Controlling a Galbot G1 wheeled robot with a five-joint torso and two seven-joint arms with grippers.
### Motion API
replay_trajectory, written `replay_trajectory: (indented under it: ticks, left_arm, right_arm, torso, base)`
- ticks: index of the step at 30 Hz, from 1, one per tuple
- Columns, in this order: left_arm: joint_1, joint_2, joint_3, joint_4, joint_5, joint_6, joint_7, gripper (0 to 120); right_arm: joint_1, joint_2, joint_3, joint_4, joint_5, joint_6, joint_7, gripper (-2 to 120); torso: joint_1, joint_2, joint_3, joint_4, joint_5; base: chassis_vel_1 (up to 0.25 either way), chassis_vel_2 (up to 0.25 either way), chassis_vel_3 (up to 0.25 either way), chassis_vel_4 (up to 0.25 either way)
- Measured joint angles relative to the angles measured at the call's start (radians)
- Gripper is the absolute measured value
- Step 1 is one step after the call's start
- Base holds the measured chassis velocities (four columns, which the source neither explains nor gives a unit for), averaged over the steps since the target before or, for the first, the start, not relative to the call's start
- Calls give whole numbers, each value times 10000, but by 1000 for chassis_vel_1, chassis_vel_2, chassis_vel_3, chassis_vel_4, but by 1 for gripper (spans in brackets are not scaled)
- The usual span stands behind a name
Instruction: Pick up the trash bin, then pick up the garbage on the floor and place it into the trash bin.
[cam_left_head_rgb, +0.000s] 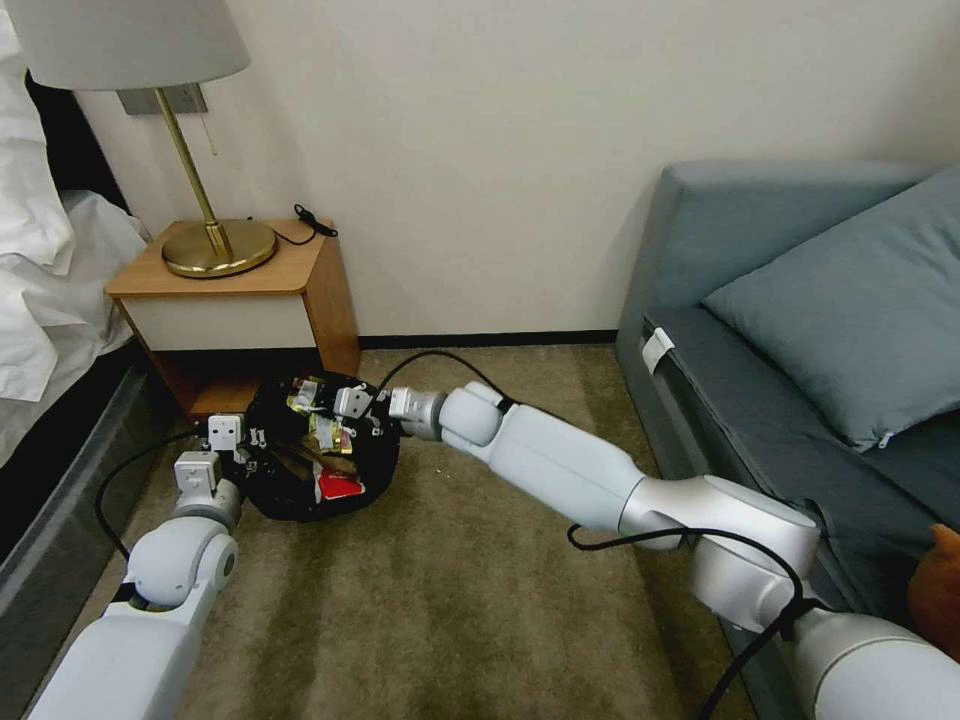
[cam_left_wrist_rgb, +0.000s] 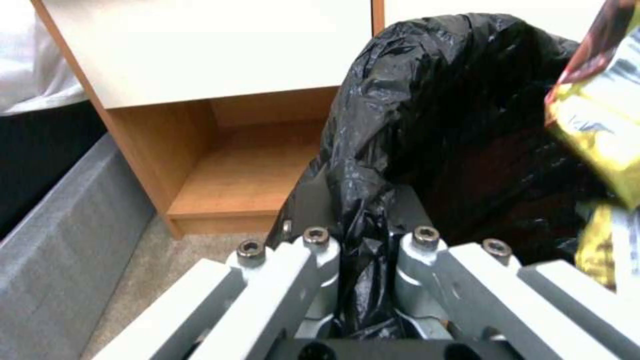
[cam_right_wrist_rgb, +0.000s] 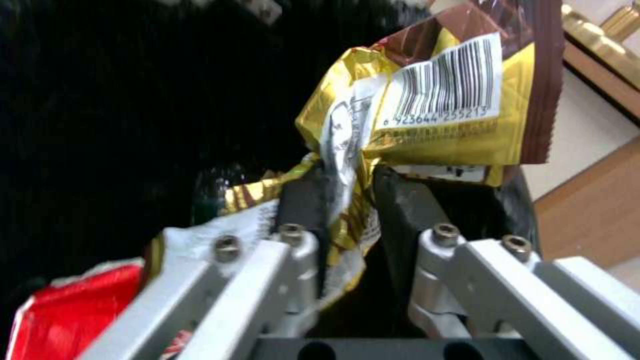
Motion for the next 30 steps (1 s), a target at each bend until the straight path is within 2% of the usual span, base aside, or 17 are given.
replay_trajectory:
  ticks: [1,2,4,7,9,10,11,12,14,15,17,22,23,24,28,29,30]
  left_arm:
    - [6,0,-15,-1,2,0,-8,5]
    - [6,0,-15,-1,2,0,-8,5]
    - [2,-8,-23,-29,1,8,-41,5]
    - [-6,-10,-23,-56,-19,28,-68,5]
    - [-27,-4,-24,-105,-133,92,-144,5]
    - [-27,-4,-24,-105,-133,92,-144,5]
    - [-48,2,-60,-112,-229,122,-197,5]
    - [-48,2,-60,-112,-229,122,-197,5]
    - [-77,3,-157,-58,-491,149,-351,5]
    - [-77,3,-157,-58,-491,149,-351,5]
    - [-78,-52,-250,-34,-948,233,-563,5]
    - [-93,-204,-389,-23,-1820,386,-995,5]
    - [-117,-347,-483,23,-2503,433,-1303,5]
    - [-121,-458,-547,28,-3005,445,-1499,5]
    - [-121,-644,-610,28,-3750,464,-1856,5]
    - [-126,-794,-650,70,-4274,451,-2126,5]
    - [-126,-794,-650,70,-4274,451,-2126,5]
  right_arm:
    - [-33,-69,0,35,-9,0,33,26]
    - [-33,-69,0,35,-9,0,33,26]
    - [-51,-201,7,154,-29,0,40,40]
    - [-54,-246,19,200,-31,0,32,45]
    - [-65,-330,55,295,-36,0,11,57]
    - [-65,-330,55,295,-36,0,11,57]
    - [-97,-388,107,360,-45,0,5,64]
    - [-97,-388,107,360,-45,0,5,64]
    - [-111,-490,317,417,-71,3,37,76]
    - [-111,-490,317,417,-71,3,37,76]
    - [-111,-555,728,393,-145,22,87,86]
    - [-112,-572,1572,262,-321,41,97,96]
    - [-112,-670,2230,190,-382,40,98,99]
    - [-112,-791,2504,186,-418,36,89,100]
    - [-140,-995,2799,233,-491,33,71,100]
    - [-263,-1155,2981,333,-556,29,65,100]
    - [-263,-1155,2981,333,-556,29,65,100]
  torso:
    - [0,0,0,-1,0]
    - [0,0,0,-1,0]
    - [0,0,0,0,1]
    - [0,0,0,-1,1]
    - [0,0,0,-1,2]
    - [0,0,0,-1,2]
    - [0,0,0,0,1]
    - [0,0,0,0,1]
    - [0,0,0,0,2]
    - [0,0,0,0,2]
    - [0,0,1,1,2]
    - [0,0,0,2,3]
    - [0,0,0,1,3]
    - [0,0,1,0,3]
    - [0,0,0,-2,3]
    - [0,0,0,-1,4]
    - [0,0,0,-1,4]
  base:
    - [0,0,0,0]
    - [0,0,0,0]
    - [0,0,0,0]
    - [0,0,0,0]
    - [0,0,0,0]
    - [0,0,0,0]
    - [0,0,0,0]
    - [0,0,0,0]
    - [0,0,0,0]
    - [0,0,0,0]
    - [0,0,0,0]
    - [0,0,0,0]
    - [0,0,0,0]
    - [0,0,0,0]
    - [0,0,0,0]
    - [0,0,0,0]
    - [0,0,0,0]
